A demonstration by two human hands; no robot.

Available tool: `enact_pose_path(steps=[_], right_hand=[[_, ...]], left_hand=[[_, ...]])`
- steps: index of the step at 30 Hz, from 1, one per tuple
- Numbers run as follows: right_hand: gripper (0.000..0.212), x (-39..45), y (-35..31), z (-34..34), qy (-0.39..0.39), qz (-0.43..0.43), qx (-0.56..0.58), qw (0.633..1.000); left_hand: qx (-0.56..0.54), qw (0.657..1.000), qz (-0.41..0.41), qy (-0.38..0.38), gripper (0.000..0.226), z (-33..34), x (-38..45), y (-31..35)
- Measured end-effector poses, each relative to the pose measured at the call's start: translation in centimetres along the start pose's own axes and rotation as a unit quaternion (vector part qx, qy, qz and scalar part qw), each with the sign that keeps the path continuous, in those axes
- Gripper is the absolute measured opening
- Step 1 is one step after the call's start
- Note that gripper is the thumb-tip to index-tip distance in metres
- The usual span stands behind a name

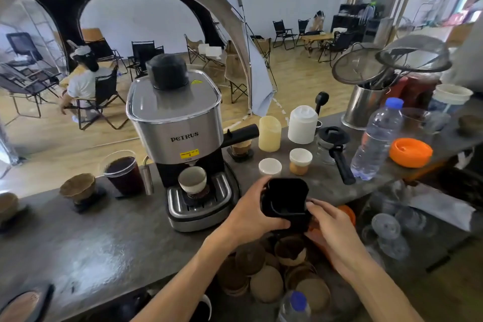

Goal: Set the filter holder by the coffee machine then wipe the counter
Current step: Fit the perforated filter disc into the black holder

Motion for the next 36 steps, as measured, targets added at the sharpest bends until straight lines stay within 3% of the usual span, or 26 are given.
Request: enact_pose_path(steps=[6,11,16,28,36], right_hand=[[0.026,-4.2,-1.8,3.3,-0.048,-0.018,-0.012,0.999],[0.02,-8.7,-2.4,10.2,-0.106,-0.039,-0.048,0.992],[0.027,-13.9,-0.4,21.9,-0.219,-0.04,-0.069,0.973],[0.028,-29.3,9.4,52.7,-0.279,-0.047,-0.057,0.957],[0.03,-32.9,13.2,66.4,-0.313,-0.054,-0.114,0.941]], left_hand=[[0.015,0.994,0.043,0.103,0.098,-3.8,-6.8,0.4],[-0.002,0.987,0.052,0.152,0.104,-9.5,-13.6,-2.0],[-0.017,0.975,0.037,0.22,0.103,-18.0,-22.5,-7.9],[0.013,0.928,-0.041,0.371,0.1,-39.9,-44.7,-24.5],[0.037,0.866,-0.1,0.489,0.083,-46.9,-51.1,-30.8]])
Point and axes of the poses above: each hand's wrist, its own x-axis towards the middle knuckle, its own z-axis out of the palm, y = z × x, the point moved 7 cm from there along x, towards the middle knuckle, and after that the axes turned 4 degrees about -z, right-handed, at the moved point
